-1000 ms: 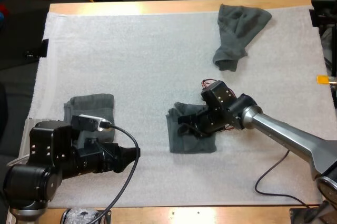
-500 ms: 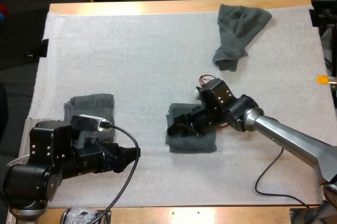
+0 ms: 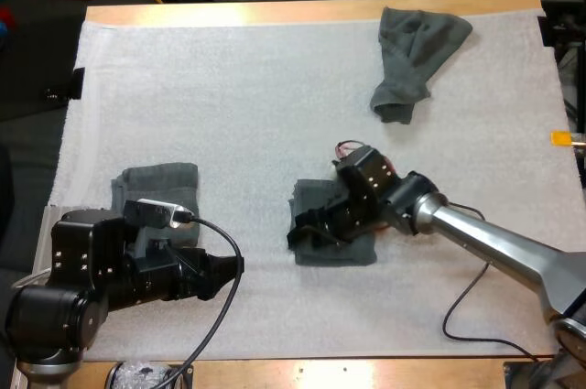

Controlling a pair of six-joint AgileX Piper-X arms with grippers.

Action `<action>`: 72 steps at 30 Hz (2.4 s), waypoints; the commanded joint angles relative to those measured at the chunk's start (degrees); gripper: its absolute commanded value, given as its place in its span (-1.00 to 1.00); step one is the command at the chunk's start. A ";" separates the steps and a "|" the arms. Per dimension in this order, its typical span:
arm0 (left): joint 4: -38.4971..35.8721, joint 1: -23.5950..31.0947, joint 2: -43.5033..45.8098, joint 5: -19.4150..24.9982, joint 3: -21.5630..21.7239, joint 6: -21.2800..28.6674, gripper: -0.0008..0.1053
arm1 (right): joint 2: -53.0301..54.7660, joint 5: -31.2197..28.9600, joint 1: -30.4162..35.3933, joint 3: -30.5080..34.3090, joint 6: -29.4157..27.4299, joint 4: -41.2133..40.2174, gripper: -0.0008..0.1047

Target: Pick towel from pile, fold and stack

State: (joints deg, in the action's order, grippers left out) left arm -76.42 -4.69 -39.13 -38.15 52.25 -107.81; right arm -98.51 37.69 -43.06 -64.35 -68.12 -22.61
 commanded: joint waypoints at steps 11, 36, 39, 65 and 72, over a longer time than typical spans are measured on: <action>0.03 0.06 0.05 -0.19 0.48 0.31 0.33 | 3.99 -9.10 -0.16 -0.18 -0.82 -4.66 -0.01; 5.94 0.06 -0.17 -0.19 -0.08 1.89 0.34 | 30.31 -26.44 -0.16 -0.18 -7.06 -26.16 0.52; 7.07 0.06 -0.83 -0.19 -0.08 1.89 0.34 | 32.21 -28.47 -0.56 -0.18 -7.06 -26.57 0.52; 19.19 -1.15 -25.54 -3.76 -1.35 0.50 0.34 | 33.24 -30.13 -0.54 -0.18 -7.06 -26.46 0.52; 26.80 -5.17 -29.62 -3.74 -6.40 -2.78 0.34 | 33.24 -30.13 -0.54 -0.18 -7.06 -26.46 0.52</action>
State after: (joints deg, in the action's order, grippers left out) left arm -50.36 -9.69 -68.96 -41.25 45.75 -110.20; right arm -65.67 7.86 -43.55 -64.35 -74.51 -48.59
